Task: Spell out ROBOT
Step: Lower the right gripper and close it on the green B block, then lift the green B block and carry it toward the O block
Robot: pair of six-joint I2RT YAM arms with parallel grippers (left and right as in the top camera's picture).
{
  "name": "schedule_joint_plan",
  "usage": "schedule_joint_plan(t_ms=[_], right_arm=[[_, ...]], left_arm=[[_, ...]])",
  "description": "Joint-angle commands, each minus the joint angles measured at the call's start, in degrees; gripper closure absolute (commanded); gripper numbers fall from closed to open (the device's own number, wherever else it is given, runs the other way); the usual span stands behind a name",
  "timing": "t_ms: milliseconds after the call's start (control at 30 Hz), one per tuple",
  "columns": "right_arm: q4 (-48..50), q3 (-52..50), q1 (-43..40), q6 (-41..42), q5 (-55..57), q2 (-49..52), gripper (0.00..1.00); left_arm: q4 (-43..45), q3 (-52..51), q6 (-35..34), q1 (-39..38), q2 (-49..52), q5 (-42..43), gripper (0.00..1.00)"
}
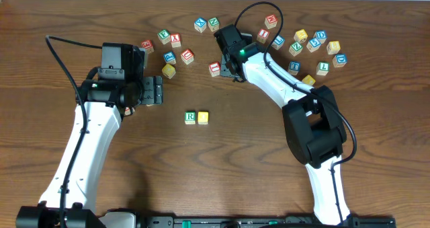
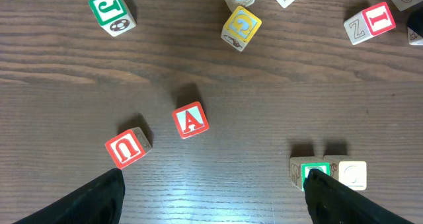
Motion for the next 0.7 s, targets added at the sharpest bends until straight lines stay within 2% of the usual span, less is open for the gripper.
schedule_joint_plan(t_ms=[0,200,667], right_arm=[[-0.33,1.01,0.22,-0.24,0.90,0.20,0.52],[-0.68,1.01,0.00,-0.24,0.90,0.20,0.61],[-0.68,1.01,-0.04,-0.24,0.87,0.20,0.69]], left_arm=[[-0.17,0.31,0.57,0.28,-0.63,-0.68,0.14],[-0.17,0.31,0.59,0.28,-0.63,-0.68,0.14],[-0.17,0.31,0.59,0.28,-0.61,-0.68,0.14]])
